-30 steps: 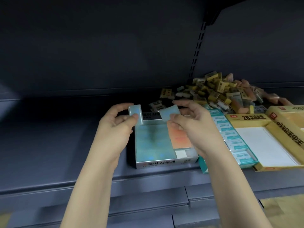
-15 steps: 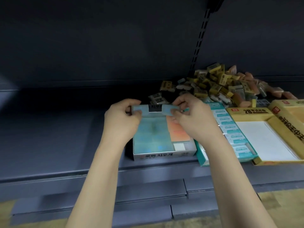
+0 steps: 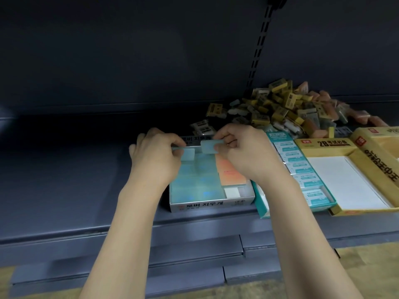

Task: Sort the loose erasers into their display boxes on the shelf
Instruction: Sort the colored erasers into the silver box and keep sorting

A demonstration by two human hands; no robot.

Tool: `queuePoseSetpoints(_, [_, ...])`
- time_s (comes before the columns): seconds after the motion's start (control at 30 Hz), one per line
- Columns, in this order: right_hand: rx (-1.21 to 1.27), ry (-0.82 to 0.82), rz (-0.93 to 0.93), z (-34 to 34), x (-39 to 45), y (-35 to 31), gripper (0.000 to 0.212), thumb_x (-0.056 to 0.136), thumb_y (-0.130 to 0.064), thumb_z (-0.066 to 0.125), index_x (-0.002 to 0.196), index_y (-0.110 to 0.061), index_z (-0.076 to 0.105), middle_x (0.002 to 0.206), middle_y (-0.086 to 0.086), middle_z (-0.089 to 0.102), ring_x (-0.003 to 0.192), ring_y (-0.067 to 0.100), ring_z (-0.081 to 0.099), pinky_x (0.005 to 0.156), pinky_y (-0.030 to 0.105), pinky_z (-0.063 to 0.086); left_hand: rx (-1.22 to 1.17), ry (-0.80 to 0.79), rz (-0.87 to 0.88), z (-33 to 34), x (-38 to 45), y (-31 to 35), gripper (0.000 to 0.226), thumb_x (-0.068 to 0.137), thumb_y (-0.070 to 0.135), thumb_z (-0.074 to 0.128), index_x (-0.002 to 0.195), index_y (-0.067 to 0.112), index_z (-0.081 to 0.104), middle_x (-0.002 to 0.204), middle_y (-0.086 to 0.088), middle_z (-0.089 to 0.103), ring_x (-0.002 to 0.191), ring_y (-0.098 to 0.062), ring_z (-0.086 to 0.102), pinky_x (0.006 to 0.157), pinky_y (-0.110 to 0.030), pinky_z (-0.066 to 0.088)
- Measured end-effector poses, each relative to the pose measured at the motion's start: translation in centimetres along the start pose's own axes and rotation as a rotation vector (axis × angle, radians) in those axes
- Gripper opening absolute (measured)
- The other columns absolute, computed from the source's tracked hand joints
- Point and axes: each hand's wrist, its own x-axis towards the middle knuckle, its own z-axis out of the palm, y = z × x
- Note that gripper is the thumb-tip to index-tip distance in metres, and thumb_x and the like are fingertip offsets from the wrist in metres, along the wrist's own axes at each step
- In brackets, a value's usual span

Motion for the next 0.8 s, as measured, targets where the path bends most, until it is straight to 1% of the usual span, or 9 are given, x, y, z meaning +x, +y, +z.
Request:
queuePoseSetpoints(0.13, [-0.014, -0.042, 0.017, 0.1, 0.3, -0.1, 0.016, 0.085, -0.013, 0.064, 0.099, -0.020, 0.068, 0.080, -0.011, 0.055, 0.071, -0.001, 0.051, 0.058, 0.000, 0.037, 0.003, -0.004, -0.013, -0.1, 0.1, -0.2, 0.011, 0.090, 0.028, 0.056, 0.092, 0.035, 0.065, 0.116, 0.003, 0.051, 0.114, -0.023, 0.040, 0.081, -0.028, 0.019])
queuePoseSetpoints(0.23, [-0.003, -0.078, 0.036, 0.5, 0.5, -0.2, 0.013, 0.085, -0.014, 0.065, 0.095, -0.021, 0.071, 0.078, -0.010, 0.058, 0.070, 0.000, 0.053, 0.056, 0.000, 0.037, 0.067, 0.002, 0.006, -0.1, 0.2, -0.3, 0.012, 0.090, 0.031, 0.056, 0.090, 0.034, 0.068, 0.116, 0.003, 0.052, 0.113, -0.025, 0.040, 0.080, -0.029, 0.019])
queuePoseSetpoints(0.33, [-0.028, -0.075, 0.046, 0.9, 0.7, -0.2, 0.012, 0.084, -0.014, 0.065, 0.093, -0.019, 0.072, 0.077, -0.006, 0.061, 0.067, 0.002, 0.053, 0.054, 0.000, 0.036, 0.082, 0.049, 0.025, 0.2, 0.1, -0.3, 0.010, 0.089, 0.026, 0.058, 0.089, 0.031, 0.066, 0.114, 0.001, 0.052, 0.110, -0.025, 0.041, 0.080, -0.029, 0.019])
queuePoseSetpoints(0.4, [-0.062, -0.063, 0.049, 1.0, 0.9, -0.3, 0.013, 0.085, -0.013, 0.065, 0.094, -0.018, 0.073, 0.079, -0.004, 0.060, 0.070, 0.007, 0.054, 0.055, 0.001, 0.035, 0.081, 0.069, 0.034, 0.2, 0.2, -0.5, 0.009, 0.087, 0.026, 0.061, 0.095, 0.028, 0.062, 0.116, 0.000, 0.052, 0.110, -0.025, 0.041, 0.080, -0.030, 0.019])
queuePoseSetpoints(0.5, [-0.103, -0.056, 0.039, 1.1, 1.1, -0.4, 0.013, 0.084, -0.012, 0.066, 0.094, -0.017, 0.072, 0.078, -0.005, 0.058, 0.076, 0.010, 0.055, 0.055, 0.009, 0.037, 0.084, -0.025, 0.093, -0.1, 0.6, -0.8, 0.042, 0.077, 0.041, 0.070, 0.115, 0.030, 0.056, 0.123, 0.003, 0.049, 0.117, -0.024, 0.038, 0.082, -0.031, 0.020])
queuePoseSetpoints(0.57, [-0.107, -0.046, 0.033, 1.2, 1.2, -0.5, 0.011, 0.082, -0.011, 0.067, 0.092, -0.017, 0.070, 0.074, -0.009, 0.055, 0.076, 0.010, 0.054, 0.057, 0.015, 0.038, 0.094, -0.117, 0.155, -0.2, 0.7, -1.0, 0.062, 0.072, 0.046, 0.073, 0.127, 0.032, 0.050, 0.134, 0.007, 0.044, 0.125, -0.021, 0.034, 0.090, -0.032, 0.023])
queuePoseSetpoints(0.6, [-0.105, -0.041, 0.032, 1.2, 1.3, -0.5, 0.009, 0.082, -0.011, 0.068, 0.089, -0.017, 0.068, 0.073, -0.010, 0.054, 0.076, 0.010, 0.054, 0.056, 0.014, 0.039, 0.083, -0.146, 0.175, -0.1, 0.7, -1.1, 0.068, 0.072, 0.045, 0.073, 0.133, 0.032, 0.045, 0.140, 0.008, 0.041, 0.130, -0.019, 0.031, 0.097, -0.034, 0.023])
queuePoseSetpoints(0.7, [-0.109, -0.040, 0.044, 1.2, 1.4, -0.5, 0.005, 0.081, -0.012, 0.069, 0.085, -0.016, 0.068, 0.074, -0.007, 0.056, 0.075, 0.011, 0.055, 0.056, 0.009, 0.039, 0.031, -0.166, 0.206, 0.0, 1.0, -1.3, 0.067, 0.078, 0.037, 0.070, 0.138, 0.029, 0.041, 0.144, 0.008, 0.040, 0.133, -0.016, 0.033, 0.108, -0.036, 0.025])
queuePoseSetpoints(0.8, [-0.104, -0.023, 0.040, 1.3, 1.4, -0.4, 0.004, 0.081, -0.015, 0.070, 0.084, -0.016, 0.070, 0.074, -0.007, 0.056, 0.066, 0.005, 0.051, 0.050, 0.004, 0.035, 0.011, -0.148, 0.224, 0.0, 1.0, -1.4, 0.059, 0.080, 0.032, 0.070, 0.134, 0.027, 0.046, 0.138, 0.007, 0.047, 0.127, -0.016, 0.040, 0.107, -0.038, 0.028])
